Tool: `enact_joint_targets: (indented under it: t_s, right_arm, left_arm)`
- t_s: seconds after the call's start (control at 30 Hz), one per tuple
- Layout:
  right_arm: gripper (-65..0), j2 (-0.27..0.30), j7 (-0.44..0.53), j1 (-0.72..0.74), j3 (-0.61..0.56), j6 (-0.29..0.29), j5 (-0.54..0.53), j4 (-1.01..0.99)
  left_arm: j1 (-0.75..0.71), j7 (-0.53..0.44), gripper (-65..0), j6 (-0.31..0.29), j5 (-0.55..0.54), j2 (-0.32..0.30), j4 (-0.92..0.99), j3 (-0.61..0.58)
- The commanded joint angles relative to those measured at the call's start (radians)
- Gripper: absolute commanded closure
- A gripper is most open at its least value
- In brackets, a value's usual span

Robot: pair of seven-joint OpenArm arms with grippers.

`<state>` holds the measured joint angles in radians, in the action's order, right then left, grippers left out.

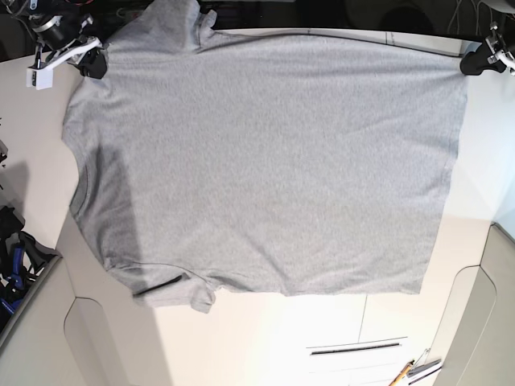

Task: Fold the T-shirt properly
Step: 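Lift the shoulder edge with both grippers and fold it over the shirt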

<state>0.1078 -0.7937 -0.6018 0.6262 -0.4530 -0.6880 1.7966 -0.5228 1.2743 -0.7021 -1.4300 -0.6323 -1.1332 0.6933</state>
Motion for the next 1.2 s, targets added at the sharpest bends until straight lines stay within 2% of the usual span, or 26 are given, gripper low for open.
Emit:
enact_joint_targets:
  t_s: [0.0, 0.13, 0.37, 0.47, 0.6, 0.77, 0.9, 1.17]
  right_arm:
    - [0.0, 0.011, 0.016, -0.015, 0.021, -0.026, -0.035, 0.032]
    - [0.0, 0.011, -0.060, -0.061, 0.069, -0.067, -0.130, 0.070]
    - [0.0, 0.014, -0.050, -0.005, 0.090, -0.094, -0.153, 0.117]
    - [0.0, 0.014, -0.031, 0.054, 0.041, -0.094, -0.095, 0.116]
    - [0.0, 0.014, 0.037, 0.128, -0.056, -0.089, 0.048, 0.111]
    - [0.0, 0.014, 0.080, 0.219, -0.132, -0.052, 0.193, 0.095]
    - [0.0, 0.014, 0.093, 0.269, -0.147, -0.040, 0.221, 0.058]
    - [0.0, 0.014, 0.099, 0.330, -0.147, -0.041, 0.228, -0.082]
  left_arm:
    - [-0.020, 0.008, 0.0, 0.004, -0.048, -0.024, -0.006, 0.035]
    - [-0.093, 0.035, 0.0, 0.004, -0.054, -0.024, -0.008, 0.118]
    - [-0.074, -0.037, 0.0, 0.004, -0.054, -0.024, -0.050, 0.143]
    - [0.007, -0.037, 0.0, 0.004, -0.054, -0.025, -0.061, 0.143]
    - [0.109, -0.049, 0.0, 0.004, -0.054, -0.025, -0.061, 0.143]
    - [0.172, -0.134, 0.0, 0.004, 0.021, -0.025, -0.061, 0.143]
    - [0.191, -0.176, 0.0, 0.004, 0.092, -0.025, -0.061, 0.143]
    - [0.197, -0.206, 0.0, 0.004, 0.115, -0.025, -0.061, 0.111]
